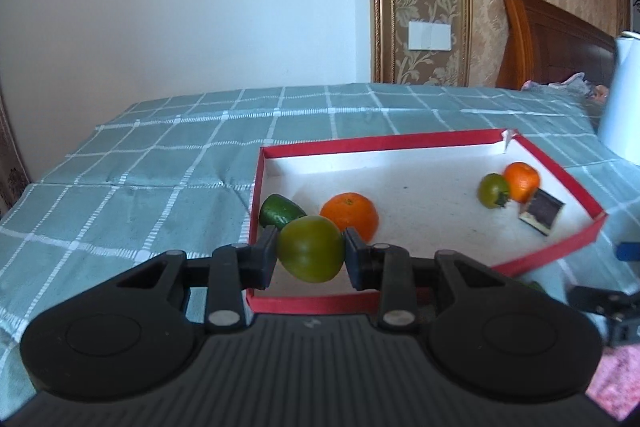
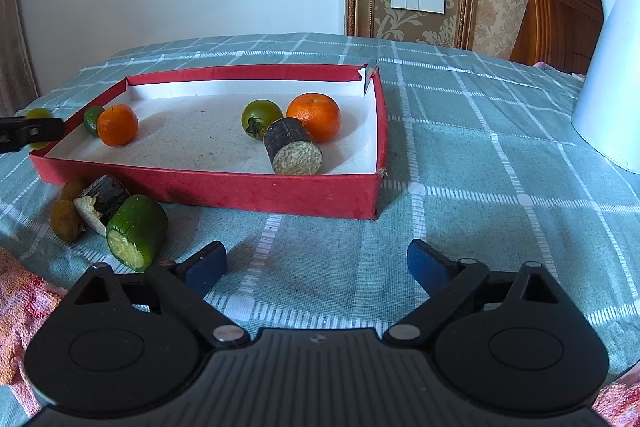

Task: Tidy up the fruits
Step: 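Carry the dark green fruit into the box beside the orange and release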

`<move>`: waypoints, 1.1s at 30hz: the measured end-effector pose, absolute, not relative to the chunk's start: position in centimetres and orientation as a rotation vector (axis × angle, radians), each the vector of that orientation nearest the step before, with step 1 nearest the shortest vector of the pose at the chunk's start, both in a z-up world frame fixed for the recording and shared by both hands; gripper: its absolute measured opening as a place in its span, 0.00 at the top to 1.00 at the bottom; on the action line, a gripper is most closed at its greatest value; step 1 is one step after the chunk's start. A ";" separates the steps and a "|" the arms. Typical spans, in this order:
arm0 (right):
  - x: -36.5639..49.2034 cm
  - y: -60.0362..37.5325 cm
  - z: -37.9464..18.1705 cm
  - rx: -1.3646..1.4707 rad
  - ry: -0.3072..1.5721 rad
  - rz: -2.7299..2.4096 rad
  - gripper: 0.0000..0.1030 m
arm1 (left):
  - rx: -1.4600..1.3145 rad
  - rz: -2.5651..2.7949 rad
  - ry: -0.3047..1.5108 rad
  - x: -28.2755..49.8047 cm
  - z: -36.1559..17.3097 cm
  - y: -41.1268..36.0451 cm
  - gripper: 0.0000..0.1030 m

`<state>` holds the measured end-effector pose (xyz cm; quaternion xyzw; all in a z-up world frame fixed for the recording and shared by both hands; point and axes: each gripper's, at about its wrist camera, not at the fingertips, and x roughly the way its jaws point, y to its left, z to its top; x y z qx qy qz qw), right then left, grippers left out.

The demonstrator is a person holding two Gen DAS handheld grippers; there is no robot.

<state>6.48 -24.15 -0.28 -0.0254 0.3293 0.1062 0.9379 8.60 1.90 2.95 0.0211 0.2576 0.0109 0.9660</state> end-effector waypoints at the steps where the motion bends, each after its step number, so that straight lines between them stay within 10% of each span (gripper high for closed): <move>1: 6.5 -24.2 -0.3 -0.052 0.673 0.217 0.05 | 0.035 0.027 0.529 9.1 2.7 2.0 0.70; 24: 6.5 -24.1 -0.3 -0.053 0.673 0.216 0.04 | 0.037 0.029 0.589 10.9 1.0 2.2 0.69; 33: 6.5 -24.0 -0.3 -0.053 0.674 0.216 0.04 | 0.032 0.040 0.574 9.6 1.7 2.0 0.54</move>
